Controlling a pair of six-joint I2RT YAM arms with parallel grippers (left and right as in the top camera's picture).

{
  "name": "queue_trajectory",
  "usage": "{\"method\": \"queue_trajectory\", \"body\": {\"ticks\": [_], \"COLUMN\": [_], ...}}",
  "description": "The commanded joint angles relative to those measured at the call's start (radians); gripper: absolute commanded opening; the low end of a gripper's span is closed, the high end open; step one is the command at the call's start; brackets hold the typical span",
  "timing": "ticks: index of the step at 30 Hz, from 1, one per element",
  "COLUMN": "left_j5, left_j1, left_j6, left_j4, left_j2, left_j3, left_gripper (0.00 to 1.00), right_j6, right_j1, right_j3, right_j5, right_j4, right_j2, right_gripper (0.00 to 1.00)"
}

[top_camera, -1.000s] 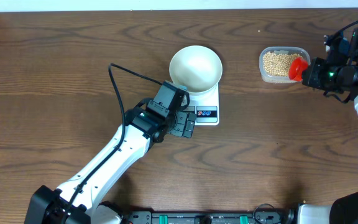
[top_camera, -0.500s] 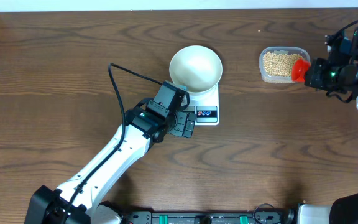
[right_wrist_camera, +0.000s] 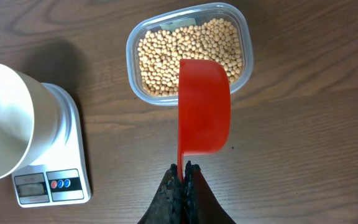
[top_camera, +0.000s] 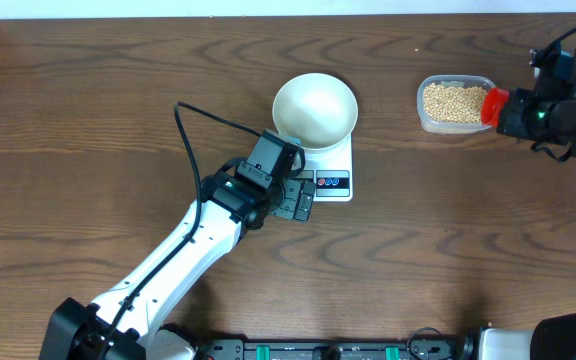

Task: Scoop item into bowl and weigh 50g on scale
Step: 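Lower the red scoop with the right gripper into the soybean tub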

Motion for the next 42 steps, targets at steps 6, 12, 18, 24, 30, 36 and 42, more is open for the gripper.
{"method": "queue_trajectory", "body": {"ticks": [6, 12, 18, 24, 30, 36, 42], "left_j5": [-0.012, -0.012, -0.012, -0.012, -0.012, -0.012, -0.012], "left_j1": [0.003, 0.003, 0.003, 0.003, 0.003, 0.003, 0.003], "left_j6": [0.005, 0.005, 0.005, 0.005, 0.005, 0.006, 0.005], "left_j4": [0.001, 0.001, 0.001, 0.001, 0.001, 0.001, 0.001], "left_j2": [-0.008, -0.008, -0.008, -0.008, -0.008, -0.008, -0.008], "left_j3": [-0.008, -0.008, -0.008, -0.008, -0.008, -0.008, -0.008], "left_gripper": [1.0, 1.0, 1.0, 1.0, 1.0, 1.0, 1.0], "right_j6": [-0.042, -0.03, -0.055, -0.08, -0.115, -0.133, -0.139], "right_j1": [-0.002, -0.002, -0.002, -0.001, 0.014, 0.027, 0.049], "right_j3": [0.024, 0.064, 0.197, 0.332, 0.354, 0.354, 0.354], "right_j5": [0.051, 0.1, 0.105, 0.135, 0.134, 0.138, 0.165], "right_j4": [0.003, -0.03, -0.113, -0.148, -0.119, -0.097, -0.043], "right_j2": [0.01, 0.036, 0.148, 0.266, 0.326, 0.399, 0.467], "right_gripper": [0.01, 0.01, 0.01, 0.01, 0.01, 0.01, 0.01]}}
